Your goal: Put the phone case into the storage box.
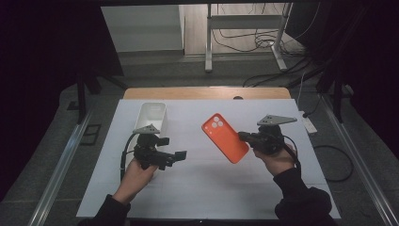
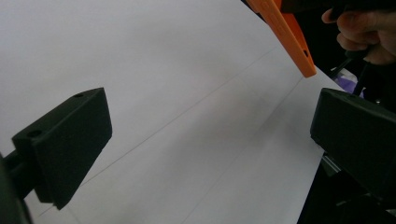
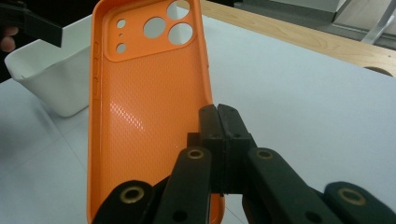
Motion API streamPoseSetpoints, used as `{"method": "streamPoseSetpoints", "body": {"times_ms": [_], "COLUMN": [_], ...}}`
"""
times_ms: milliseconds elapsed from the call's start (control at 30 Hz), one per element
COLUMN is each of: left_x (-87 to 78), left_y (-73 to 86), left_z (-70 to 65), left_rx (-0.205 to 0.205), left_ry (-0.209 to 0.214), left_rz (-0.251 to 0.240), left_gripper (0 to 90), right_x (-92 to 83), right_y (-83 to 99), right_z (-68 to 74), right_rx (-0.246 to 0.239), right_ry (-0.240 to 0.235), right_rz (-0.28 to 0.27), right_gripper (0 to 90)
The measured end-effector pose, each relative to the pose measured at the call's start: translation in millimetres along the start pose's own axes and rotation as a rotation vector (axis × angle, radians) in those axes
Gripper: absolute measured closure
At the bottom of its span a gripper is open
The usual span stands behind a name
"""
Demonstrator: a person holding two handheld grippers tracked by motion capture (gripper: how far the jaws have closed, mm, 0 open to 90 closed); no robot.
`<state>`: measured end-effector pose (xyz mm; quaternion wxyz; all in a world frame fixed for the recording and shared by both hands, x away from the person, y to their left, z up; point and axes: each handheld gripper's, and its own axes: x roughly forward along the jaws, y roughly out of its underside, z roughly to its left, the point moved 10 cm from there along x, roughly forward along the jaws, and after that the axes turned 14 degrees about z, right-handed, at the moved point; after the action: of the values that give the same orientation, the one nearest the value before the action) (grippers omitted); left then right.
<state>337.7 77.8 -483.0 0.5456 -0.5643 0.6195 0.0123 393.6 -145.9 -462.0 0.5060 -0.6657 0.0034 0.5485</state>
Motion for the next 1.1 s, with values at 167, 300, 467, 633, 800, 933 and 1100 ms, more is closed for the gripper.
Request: {"method": "streamPoseSetpoints", "body": {"times_ms": [167,300,467,633,800,933,1100], "left_x": [4.7,8.3,14.4,20.0,24.5,27.9,33.6], "left_y": [-6.0,-9.4,-14.5,-19.1,-23.2,-27.4,-30.9], "left_z": [-4.8,-7.4,-10.6,-15.0,-19.8,-24.9,-28.5], "left_rx": [0.003,0.005,0.004,0.003,0.005,-0.001,-0.008], "left_ry": [0.024,0.042,0.072,0.104,0.139,0.168,0.178], "left_rz": [0.001,0.007,0.01,0.013,0.017,0.014,0.022], "left_gripper": [0.0,0.0,0.0,0.0,0.0,0.0,0.0], "right_x": [-0.1,0.1,0.9,1.9,3.3,4.4,5.6], "right_y": [-1.2,-1.8,-3.1,-4.1,-4.6,-5.3,-6.1], "right_z": [3.0,6.1,10.5,15.5,20.0,22.8,27.9], "right_rx": [0.0,0.001,-0.003,-0.008,-0.01,-0.013,-0.016], "right_ry": [-0.006,-0.013,-0.02,-0.027,-0.034,-0.038,-0.048], "right_rz": [-0.007,-0.01,-0.016,-0.019,-0.02,-0.023,-0.025], "right_gripper": [89.0,89.0,89.0,89.0,89.0,89.0,89.0]}}
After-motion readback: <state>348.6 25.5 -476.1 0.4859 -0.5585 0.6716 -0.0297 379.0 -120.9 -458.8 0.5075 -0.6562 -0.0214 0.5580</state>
